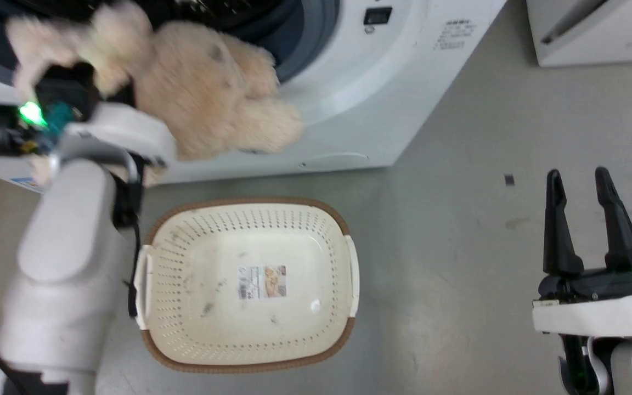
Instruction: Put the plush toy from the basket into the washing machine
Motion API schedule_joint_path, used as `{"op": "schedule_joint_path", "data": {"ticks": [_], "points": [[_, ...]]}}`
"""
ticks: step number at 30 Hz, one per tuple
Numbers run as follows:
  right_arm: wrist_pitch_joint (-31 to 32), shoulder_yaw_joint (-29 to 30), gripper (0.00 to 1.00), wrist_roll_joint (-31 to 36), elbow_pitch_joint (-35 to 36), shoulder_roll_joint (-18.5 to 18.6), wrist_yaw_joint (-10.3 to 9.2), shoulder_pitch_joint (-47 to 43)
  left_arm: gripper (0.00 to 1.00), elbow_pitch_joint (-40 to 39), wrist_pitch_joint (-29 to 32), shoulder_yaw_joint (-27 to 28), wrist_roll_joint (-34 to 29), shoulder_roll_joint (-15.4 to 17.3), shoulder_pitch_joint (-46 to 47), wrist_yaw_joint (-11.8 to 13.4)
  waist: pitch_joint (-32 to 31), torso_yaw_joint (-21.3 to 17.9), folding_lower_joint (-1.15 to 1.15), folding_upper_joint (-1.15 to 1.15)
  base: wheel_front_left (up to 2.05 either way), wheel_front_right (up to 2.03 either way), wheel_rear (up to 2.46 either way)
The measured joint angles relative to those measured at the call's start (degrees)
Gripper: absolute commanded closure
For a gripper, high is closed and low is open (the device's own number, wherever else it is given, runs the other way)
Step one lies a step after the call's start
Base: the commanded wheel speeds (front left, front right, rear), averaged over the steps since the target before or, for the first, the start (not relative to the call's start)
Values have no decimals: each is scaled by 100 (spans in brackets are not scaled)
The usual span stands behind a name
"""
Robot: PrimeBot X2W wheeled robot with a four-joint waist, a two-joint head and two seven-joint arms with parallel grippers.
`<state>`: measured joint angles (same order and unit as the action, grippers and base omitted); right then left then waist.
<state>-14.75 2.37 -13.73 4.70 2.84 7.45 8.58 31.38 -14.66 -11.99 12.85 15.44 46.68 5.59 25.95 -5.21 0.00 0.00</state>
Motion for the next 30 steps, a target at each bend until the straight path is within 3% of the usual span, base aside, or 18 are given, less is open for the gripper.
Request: {"op": "schedule_joint_path", "data": {"ticks": [19, 30], "points": [[0, -155, 0, -519, 168, 0, 0, 712, 100, 1657, 0, 332, -202, 816, 3111, -579, 1611, -774, 1, 0, 0, 0, 0], [0, -189, 0, -603, 266, 0, 0, 786, 100, 2234, 2, 332, -350, 1126, 4580, -623, 2171, -1164, 1, 0, 0, 0, 0]]}}
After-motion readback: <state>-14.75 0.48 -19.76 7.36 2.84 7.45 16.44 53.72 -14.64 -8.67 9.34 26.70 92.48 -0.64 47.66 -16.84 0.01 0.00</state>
